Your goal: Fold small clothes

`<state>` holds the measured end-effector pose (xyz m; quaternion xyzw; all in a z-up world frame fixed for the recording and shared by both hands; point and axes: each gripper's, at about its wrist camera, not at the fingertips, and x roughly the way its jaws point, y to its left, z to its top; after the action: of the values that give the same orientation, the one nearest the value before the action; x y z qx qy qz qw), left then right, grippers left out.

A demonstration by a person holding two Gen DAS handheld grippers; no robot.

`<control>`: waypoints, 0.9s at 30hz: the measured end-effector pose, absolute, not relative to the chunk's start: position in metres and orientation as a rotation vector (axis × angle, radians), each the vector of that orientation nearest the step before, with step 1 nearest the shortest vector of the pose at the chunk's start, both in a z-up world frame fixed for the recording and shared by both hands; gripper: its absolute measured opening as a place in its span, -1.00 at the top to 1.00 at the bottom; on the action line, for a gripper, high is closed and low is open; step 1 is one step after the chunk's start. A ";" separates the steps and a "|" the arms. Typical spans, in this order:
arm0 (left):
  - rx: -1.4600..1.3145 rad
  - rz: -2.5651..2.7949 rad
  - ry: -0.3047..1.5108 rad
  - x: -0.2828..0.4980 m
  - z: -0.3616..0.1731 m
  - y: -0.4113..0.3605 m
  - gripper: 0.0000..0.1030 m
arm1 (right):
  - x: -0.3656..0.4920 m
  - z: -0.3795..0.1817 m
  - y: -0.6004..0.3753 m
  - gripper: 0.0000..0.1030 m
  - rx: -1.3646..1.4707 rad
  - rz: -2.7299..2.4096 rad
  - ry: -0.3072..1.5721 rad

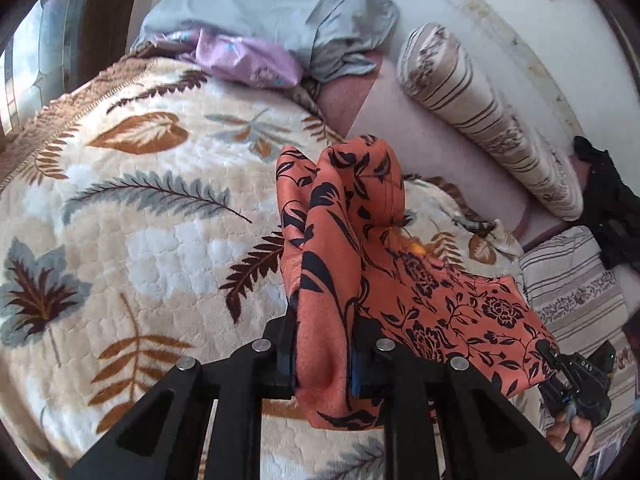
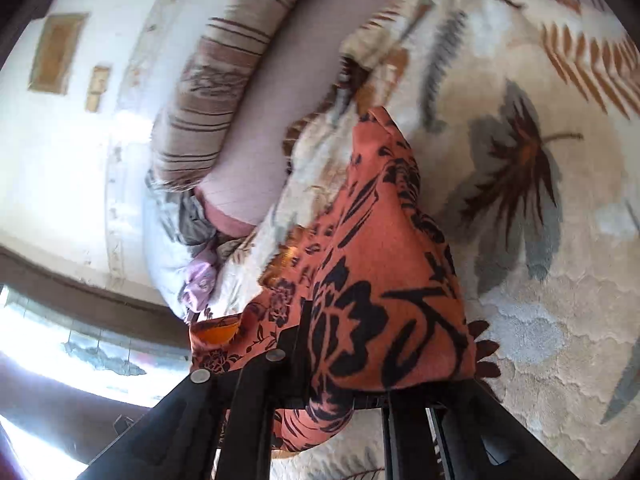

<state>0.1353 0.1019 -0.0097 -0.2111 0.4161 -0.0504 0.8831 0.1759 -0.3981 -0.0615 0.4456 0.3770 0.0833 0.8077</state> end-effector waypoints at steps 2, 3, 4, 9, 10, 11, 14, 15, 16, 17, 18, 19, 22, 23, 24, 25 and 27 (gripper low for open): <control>-0.456 -0.083 0.855 0.090 -0.014 0.110 0.59 | 0.144 -0.055 -0.393 0.78 0.903 0.218 0.824; -0.466 -0.064 0.869 0.072 -0.027 0.114 0.48 | 0.127 -0.063 -0.390 0.78 0.880 0.227 0.855; -0.463 -0.044 0.900 0.055 -0.047 0.118 0.35 | 0.111 -0.077 -0.388 0.70 0.850 0.217 0.901; -0.446 0.009 1.028 0.002 -0.122 0.144 -0.29 | 0.031 -0.172 -0.408 -0.24 0.932 0.182 0.985; -0.408 0.052 1.044 0.000 -0.115 0.147 -0.32 | 0.021 -0.169 -0.416 -0.24 0.936 0.151 1.000; -0.394 0.087 1.039 0.000 -0.109 0.153 -0.33 | 0.014 -0.166 -0.423 -0.25 0.943 0.123 0.992; -0.409 0.125 1.002 0.016 -0.097 0.168 -0.34 | -0.001 -0.156 -0.445 -0.52 0.924 0.016 0.926; -0.412 0.117 1.007 0.027 -0.095 0.170 -0.34 | -0.003 -0.154 -0.450 -0.52 0.929 0.008 0.916; -0.410 0.089 0.997 0.037 -0.092 0.169 -0.34 | 0.001 -0.151 -0.455 -0.52 0.938 0.005 0.908; -0.397 0.044 0.990 0.051 -0.088 0.166 -0.34 | 0.001 -0.149 -0.457 -0.52 0.938 0.000 0.900; -0.374 0.012 0.988 0.065 -0.086 0.163 -0.34 | 0.007 -0.145 -0.458 -0.52 0.932 -0.001 0.894; -0.345 -0.002 0.992 0.079 -0.084 0.157 -0.34 | 0.008 -0.142 -0.459 -0.52 0.922 0.001 0.889; -0.275 -0.049 1.016 0.112 -0.082 0.144 -0.34 | 0.024 -0.123 -0.452 -0.52 0.881 0.018 0.869; -0.257 -0.056 1.036 0.123 -0.085 0.141 -0.34 | 0.029 -0.119 -0.449 -0.52 0.853 0.035 0.869; -0.246 -0.059 1.051 0.131 -0.087 0.139 -0.34 | 0.036 -0.114 -0.445 -0.52 0.822 0.047 0.873; -0.242 -0.060 1.057 0.139 -0.089 0.137 -0.34 | 0.045 -0.110 -0.443 -0.52 0.794 0.059 0.876; -0.238 -0.053 1.067 0.155 -0.094 0.135 -0.34 | 0.070 -0.102 -0.442 -0.52 0.726 0.092 0.886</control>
<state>0.1546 0.1353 -0.0939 -0.1134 0.5071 -0.0251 0.8540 0.0699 -0.4418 -0.1016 0.3436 0.4192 0.0436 0.8393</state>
